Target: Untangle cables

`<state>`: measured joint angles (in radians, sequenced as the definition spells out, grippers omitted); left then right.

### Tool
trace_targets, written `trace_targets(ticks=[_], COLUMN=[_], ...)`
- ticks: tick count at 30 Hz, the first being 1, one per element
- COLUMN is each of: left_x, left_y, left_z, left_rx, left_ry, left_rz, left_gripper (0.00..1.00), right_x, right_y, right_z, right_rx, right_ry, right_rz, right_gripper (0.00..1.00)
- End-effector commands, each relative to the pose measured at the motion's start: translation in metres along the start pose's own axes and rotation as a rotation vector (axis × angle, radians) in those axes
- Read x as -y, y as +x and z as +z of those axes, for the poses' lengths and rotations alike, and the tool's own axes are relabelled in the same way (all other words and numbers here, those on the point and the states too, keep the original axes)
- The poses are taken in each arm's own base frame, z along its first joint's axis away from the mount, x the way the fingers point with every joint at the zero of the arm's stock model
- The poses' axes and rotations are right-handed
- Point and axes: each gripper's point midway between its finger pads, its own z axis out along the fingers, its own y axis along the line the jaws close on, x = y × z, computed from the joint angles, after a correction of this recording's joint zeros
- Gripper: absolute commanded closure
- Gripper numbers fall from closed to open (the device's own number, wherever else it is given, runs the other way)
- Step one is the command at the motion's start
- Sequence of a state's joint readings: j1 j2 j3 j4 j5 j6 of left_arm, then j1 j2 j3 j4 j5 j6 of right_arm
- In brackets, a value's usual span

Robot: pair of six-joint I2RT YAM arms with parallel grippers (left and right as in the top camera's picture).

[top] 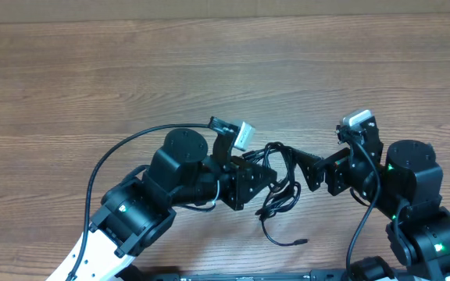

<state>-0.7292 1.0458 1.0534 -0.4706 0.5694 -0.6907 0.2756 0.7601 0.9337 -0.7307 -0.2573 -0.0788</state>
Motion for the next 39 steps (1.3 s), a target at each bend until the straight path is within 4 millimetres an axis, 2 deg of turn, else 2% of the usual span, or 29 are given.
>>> trace_targets(ticks=[1,7,12,16,18,22,29,30,31,33,35,36,37,38,39], left_x=[0.014,0.009,0.002,-0.013,-0.017,-0.01,0.013,0.014,0.015,0.016,0.016,0.016,0.015,0.015,0.012], left_y=[0.005,-0.004,-0.009,-0.012,-0.012,-0.004,0.014,0.015,0.017,0.018,0.018,0.018,0.017,0.017,0.016], left_z=[0.001,0.001,0.001,0.0,-0.001,0.001,0.001,0.001,0.001,0.001,0.001,0.001,0.001,0.001,0.002], left_rx=[-0.026,0.016,0.049,0.068,0.061,0.019,-0.052,-0.057,-0.062,-0.066,-0.066,-0.066,-0.065,-0.065,-0.062], left_ry=[0.051,0.018,-0.025,-0.104,-0.13,-0.087,0.072,0.078,0.085,0.091,0.09,0.09,0.089,0.086,0.073], left_rz=[0.052,0.062,0.101,0.196,0.279,0.416,0.53,0.529,0.528,0.527,0.527,0.527,0.527,0.527,0.525], left_gripper=[0.96,0.96,0.96,0.96,0.96,0.96,0.96,0.96,0.96,0.96,0.96,0.96,0.96,0.96,0.96], right_x=[0.0,-0.012,-0.012,-0.014,-0.027,-0.052,-0.054,-0.054,-0.054,-0.054,-0.054,-0.054,-0.054,-0.054,-0.054], right_y=[-0.011,-0.006,0.0,0.002,0.001,0.002,0.005,0.005,0.004,0.003,0.003,0.003,0.003,0.003,0.004], right_z=[-0.006,-0.006,-0.006,-0.006,-0.008,-0.013,-0.014,-0.014,-0.014,-0.014,-0.014,-0.014,-0.014,-0.014,-0.014], right_rx=[0.033,0.012,-0.013,-0.017,-0.013,0.005,-0.009,-0.006,-0.003,0.002,0.005,0.005,0.005,0.004,0.001], right_ry=[0.007,-0.06,-0.059,-0.076,-0.152,-0.3,-0.311,-0.31,-0.31,-0.309,-0.31,-0.31,-0.31,-0.31,-0.311], right_rz=[-0.006,-0.004,0.004,0.005,-0.038,-0.146,-0.14,-0.141,-0.143,-0.151,-0.174,-0.174,-0.174,-0.173,-0.172], right_gripper=[0.0,0.0,0.0,0.0,0.0,0.0,0.0,0.04,0.12,0.23,0.49,0.59,0.81,0.96,0.96])
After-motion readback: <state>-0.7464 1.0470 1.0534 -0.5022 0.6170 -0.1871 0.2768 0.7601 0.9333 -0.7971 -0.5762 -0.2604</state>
